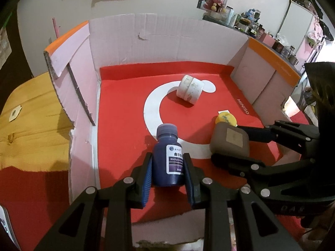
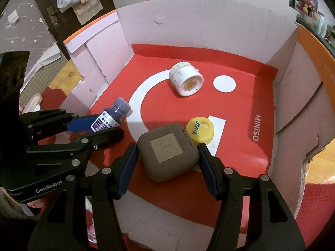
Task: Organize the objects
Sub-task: 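Carry the navy bottle with left gripper while right gripper carries the grey case into the box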
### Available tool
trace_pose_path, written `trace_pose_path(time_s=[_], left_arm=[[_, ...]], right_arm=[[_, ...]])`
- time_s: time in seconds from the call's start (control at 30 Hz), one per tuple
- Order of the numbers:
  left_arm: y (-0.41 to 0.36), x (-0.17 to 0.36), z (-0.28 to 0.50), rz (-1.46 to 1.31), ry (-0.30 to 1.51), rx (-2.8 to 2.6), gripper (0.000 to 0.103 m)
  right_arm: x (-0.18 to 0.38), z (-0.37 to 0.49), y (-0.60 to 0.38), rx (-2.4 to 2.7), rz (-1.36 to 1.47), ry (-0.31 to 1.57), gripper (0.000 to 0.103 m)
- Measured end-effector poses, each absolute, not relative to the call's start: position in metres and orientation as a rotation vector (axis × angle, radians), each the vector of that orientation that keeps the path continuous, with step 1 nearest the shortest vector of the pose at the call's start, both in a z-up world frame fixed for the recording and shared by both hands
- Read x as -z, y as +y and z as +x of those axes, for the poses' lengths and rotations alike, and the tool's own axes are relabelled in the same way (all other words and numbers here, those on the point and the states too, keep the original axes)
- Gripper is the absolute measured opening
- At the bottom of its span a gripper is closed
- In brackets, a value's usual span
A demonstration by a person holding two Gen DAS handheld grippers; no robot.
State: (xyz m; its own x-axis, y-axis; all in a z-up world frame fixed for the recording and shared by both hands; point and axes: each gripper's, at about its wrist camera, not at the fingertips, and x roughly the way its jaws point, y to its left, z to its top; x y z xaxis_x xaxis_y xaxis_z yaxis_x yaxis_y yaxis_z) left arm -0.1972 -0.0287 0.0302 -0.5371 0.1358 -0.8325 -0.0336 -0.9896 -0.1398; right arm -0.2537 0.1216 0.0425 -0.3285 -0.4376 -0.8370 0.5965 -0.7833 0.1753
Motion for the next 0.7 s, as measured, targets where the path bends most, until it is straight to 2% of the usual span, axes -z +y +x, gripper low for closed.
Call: trace_pose_path(time_s=[0.7], left_arm=[[-0.031,-0.028,-0.213,-1.448,-0.194,-2.696,0.028]], right_arm=[[-0.043,-0.263,0.129,2.245,1.247,0.224,0.056]])
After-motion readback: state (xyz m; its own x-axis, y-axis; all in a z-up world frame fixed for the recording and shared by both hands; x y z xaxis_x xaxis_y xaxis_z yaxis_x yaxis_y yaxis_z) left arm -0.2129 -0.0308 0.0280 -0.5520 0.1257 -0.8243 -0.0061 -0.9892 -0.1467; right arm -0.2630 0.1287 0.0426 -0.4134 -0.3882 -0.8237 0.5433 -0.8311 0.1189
